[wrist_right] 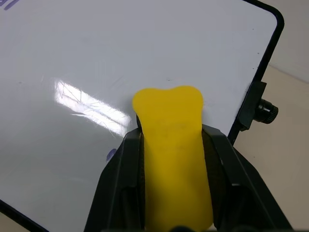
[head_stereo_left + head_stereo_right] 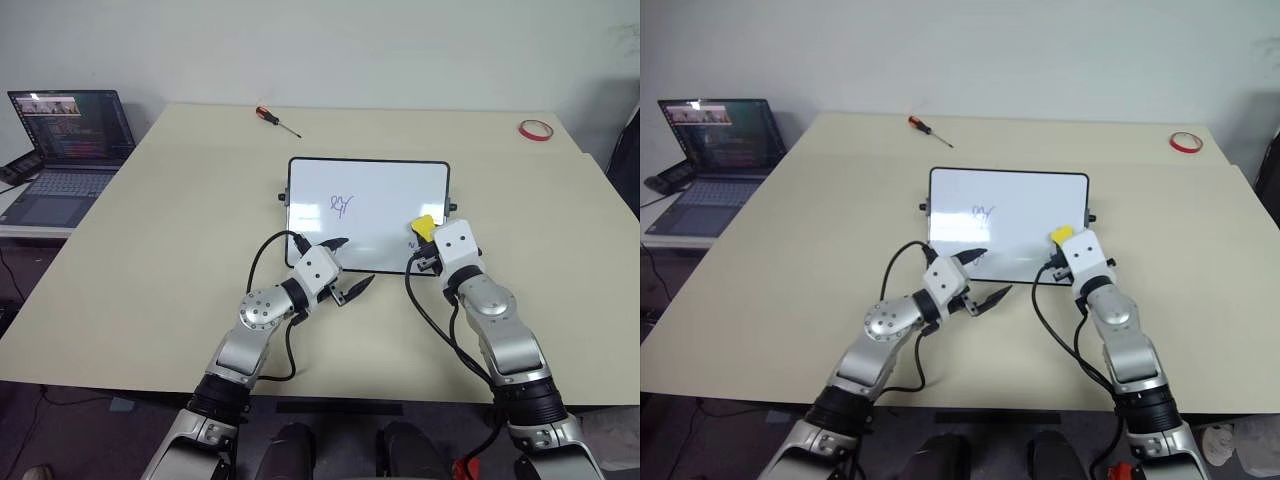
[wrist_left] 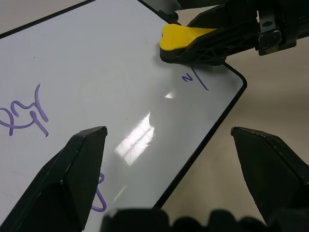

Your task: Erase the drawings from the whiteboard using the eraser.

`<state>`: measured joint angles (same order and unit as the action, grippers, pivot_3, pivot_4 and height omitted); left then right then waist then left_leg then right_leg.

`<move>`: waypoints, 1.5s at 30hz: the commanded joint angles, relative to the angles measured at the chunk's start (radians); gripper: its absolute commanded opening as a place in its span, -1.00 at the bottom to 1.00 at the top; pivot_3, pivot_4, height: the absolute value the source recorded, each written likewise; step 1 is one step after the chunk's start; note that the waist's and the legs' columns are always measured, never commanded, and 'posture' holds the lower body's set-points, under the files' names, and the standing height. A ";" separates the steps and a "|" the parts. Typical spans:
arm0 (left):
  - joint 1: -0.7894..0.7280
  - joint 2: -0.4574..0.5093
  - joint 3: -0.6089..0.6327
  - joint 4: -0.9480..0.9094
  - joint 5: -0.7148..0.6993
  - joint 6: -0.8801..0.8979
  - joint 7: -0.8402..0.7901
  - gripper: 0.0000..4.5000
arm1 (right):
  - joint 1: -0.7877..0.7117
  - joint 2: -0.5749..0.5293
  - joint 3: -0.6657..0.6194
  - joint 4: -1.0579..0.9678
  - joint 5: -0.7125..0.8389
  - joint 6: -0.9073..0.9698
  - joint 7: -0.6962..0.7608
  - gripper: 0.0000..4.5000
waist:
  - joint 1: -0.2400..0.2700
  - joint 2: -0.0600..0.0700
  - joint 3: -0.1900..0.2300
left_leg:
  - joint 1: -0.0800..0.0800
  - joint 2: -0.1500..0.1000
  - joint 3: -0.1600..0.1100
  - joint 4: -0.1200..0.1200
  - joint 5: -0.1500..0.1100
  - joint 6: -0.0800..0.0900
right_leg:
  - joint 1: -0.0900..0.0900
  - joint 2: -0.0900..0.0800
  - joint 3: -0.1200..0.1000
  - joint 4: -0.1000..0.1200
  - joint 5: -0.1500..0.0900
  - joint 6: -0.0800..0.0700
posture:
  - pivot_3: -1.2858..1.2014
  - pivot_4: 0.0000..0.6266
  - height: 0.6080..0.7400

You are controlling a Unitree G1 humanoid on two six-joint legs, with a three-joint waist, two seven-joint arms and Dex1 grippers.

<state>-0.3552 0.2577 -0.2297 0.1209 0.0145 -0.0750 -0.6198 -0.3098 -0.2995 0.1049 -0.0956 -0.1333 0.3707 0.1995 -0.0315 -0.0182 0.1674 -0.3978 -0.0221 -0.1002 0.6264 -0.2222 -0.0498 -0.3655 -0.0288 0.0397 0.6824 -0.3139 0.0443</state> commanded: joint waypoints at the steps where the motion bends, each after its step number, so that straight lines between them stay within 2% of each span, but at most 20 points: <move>1: 0.008 0.001 0.010 -0.055 -0.006 -0.008 0.013 1.00 | 0.068 -0.025 0.013 0.008 -0.017 0.084 0.030 -0.46 | 0.000 0.000 0.000 | 0.001 0.000 -0.001 0.000 0.000 0.000 | 0.002 0.000 0.000 0.000 0.000 0.000 | 0.03 -0.52 1.00; 7: 0.011 -0.003 0.006 -0.059 -0.004 -0.002 0.022 1.00 | 0.148 -0.030 0.013 -0.077 -0.013 0.127 0.050 -0.46 | 0.001 -0.001 0.000 | 0.007 0.000 -0.002 0.000 0.000 0.000 | 0.009 0.000 -0.001 -0.002 0.000 0.001 | 0.03 -0.52 1.00; 16: -0.001 -0.012 0.003 -0.037 -0.005 -0.011 0.025 1.00 | 0.200 -0.052 0.013 -0.151 -0.015 0.155 0.071 -0.46 | 0.002 -0.001 0.000 | 0.008 0.000 -0.003 0.000 0.000 0.000 | 0.011 0.000 -0.001 -0.002 -0.001 0.003 | 0.03 -0.52 1.00; 26: 0.009 -0.022 -0.001 -0.040 -0.002 -0.018 0.027 1.00 | 0.024 0.045 -0.012 -0.061 0.007 -0.043 -0.003 -0.46 | -0.002 0.000 0.002 | 0.006 0.000 -0.002 -0.001 0.000 0.000 | 0.008 0.000 -0.001 -0.002 -0.001 0.002 | 0.03 -0.52 1.00; 35: 0.016 -0.017 0.004 -0.055 0.002 -0.013 0.034 1.00 | -0.046 0.028 0.029 0.061 -0.039 -0.021 0.011 -0.46 | -0.002 0.000 0.001 | -0.002 0.000 0.000 -0.001 0.000 0.000 | -0.002 -0.001 0.001 -0.001 0.000 0.000 | 0.03 -0.52 1.00; 42: 0.029 -0.013 0.002 -0.072 0.003 -0.007 0.037 1.00 | 0.053 -0.038 0.043 0.014 -0.064 0.054 0.058 -0.46 | 0.003 -0.001 0.001 | 0.000 0.000 -0.002 0.000 0.000 0.000 | 0.002 0.000 0.000 -0.001 0.000 0.000 | 0.03 -0.52 1.00; 45: 0.030 -0.015 -0.006 -0.072 0.001 -0.006 0.032 1.00 | 0.153 -0.057 0.040 -0.082 -0.065 0.091 0.072 -0.46 | 0.005 -0.001 0.001 | 0.000 -0.001 -0.003 0.000 0.000 0.000 | 0.002 -0.001 0.000 -0.002 0.000 0.000 | 0.03 -0.52 1.00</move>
<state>-0.3194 0.2452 -0.2300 0.0901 0.0171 -0.0720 -0.5910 -0.2129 -0.3408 0.1440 -0.1727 -0.1834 0.3935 0.2585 -0.0268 -0.0194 0.1680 -0.3976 -0.0226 -0.1036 0.6263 -0.2222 -0.0499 -0.3627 -0.0294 0.0392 0.6805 -0.3139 0.0448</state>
